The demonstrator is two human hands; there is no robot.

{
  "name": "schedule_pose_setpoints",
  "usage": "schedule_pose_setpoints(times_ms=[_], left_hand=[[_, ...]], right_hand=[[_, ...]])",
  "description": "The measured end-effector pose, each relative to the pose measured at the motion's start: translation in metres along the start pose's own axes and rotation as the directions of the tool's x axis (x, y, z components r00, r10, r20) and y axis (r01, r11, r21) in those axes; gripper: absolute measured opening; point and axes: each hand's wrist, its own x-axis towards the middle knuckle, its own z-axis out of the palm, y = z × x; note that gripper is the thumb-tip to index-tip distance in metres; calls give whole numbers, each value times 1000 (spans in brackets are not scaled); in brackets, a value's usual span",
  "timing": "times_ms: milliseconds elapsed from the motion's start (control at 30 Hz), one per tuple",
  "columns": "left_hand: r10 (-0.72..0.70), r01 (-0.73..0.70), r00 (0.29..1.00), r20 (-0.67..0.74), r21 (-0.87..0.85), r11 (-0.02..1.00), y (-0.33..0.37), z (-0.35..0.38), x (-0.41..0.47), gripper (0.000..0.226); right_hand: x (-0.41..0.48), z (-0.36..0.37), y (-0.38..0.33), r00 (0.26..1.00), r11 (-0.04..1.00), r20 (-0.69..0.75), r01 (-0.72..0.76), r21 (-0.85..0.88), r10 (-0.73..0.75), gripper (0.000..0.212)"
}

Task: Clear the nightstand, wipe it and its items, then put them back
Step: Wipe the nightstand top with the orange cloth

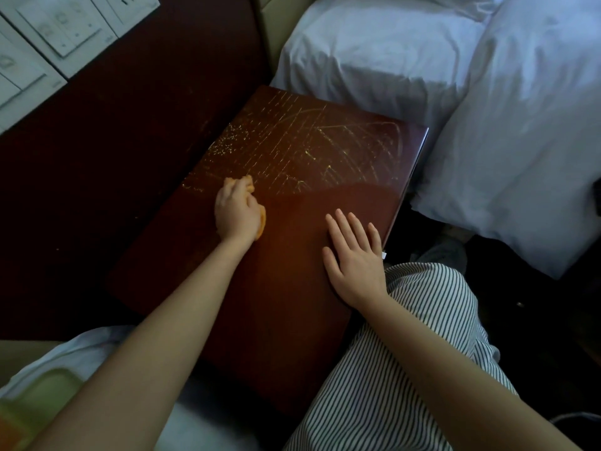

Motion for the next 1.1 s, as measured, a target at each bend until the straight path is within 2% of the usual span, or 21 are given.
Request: schedule_pose_setpoints(times_ms=[100,200,267,333,433,567,633,767,867,933,1000,1100], left_hand=[[208,-207,971,114,-25,978,9,4,-15,32],[387,-377,887,252,-87,922,-7,-8,-38,31],[442,-427,839,318,-120,896,-27,-22,-44,31],[386,-376,875,292,-93,922,-44,-33,-38,30],[159,-163,976,149,12,987,-46,-32,-18,31],[-18,17,1000,6,46,999,-15,-10,0,32],[26,-26,999,19,29,999,2,1,-1,34],[256,-257,956,143,-11,966,22,3,-26,33],[430,-429,857,284,-68,901,4,-11,-45,32],[491,-486,800,345,-107,867,-16,-23,-46,34],[427,-421,848,314,-90,903,-32,-31,-40,33],[176,-180,972,153,13,984,-38,-29,-21,33]], right_hand=[[0,0,0,1000,1000,3,14,-16,-14,58],[0,0,1,1000,1000,2,14,-12,-14,58],[0,0,1,1000,1000,-4,15,-8,-15,58],[0,1,1,1000,1000,-15,15,-1,-15,57],[1,1,1,1000,1000,-21,5,14,-5,57],[1,1,0,1000,1000,-10,-3,16,3,58],[1,1,0,1000,1000,-8,-2,11,2,58],[1,0,0,1000,1000,-7,1,4,-1,58],[0,-1,-1,1000,1000,-5,12,-4,-12,58],[1,-1,-1,1000,1000,2,29,-3,-29,59],[0,-2,0,999,999,10,36,4,-36,59],[0,-1,1,999,1000,15,29,4,-29,60]])
